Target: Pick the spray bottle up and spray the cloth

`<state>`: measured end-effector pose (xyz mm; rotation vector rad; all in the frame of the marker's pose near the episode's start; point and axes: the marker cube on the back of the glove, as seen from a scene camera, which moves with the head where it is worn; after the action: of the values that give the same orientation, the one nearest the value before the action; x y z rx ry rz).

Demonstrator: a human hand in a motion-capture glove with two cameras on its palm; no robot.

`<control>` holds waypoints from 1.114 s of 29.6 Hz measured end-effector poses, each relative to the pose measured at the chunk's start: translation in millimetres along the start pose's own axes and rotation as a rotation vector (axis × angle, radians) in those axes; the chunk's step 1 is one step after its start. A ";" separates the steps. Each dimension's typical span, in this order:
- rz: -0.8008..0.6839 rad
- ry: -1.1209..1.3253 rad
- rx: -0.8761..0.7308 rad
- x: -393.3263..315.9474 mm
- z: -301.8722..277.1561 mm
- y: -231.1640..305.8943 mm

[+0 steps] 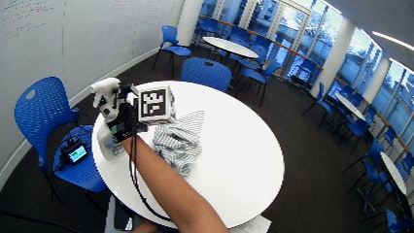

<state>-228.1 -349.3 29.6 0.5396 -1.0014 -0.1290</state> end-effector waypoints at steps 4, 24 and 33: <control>0.015 -0.002 -0.023 -3.4 8.4 7.1; 0.010 -0.020 0.009 -2.9 19.2 16.1; 0.004 0.003 0.008 -6.7 15.9 18.7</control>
<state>-247.5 -336.9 40.3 0.5452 -1.0003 -0.1205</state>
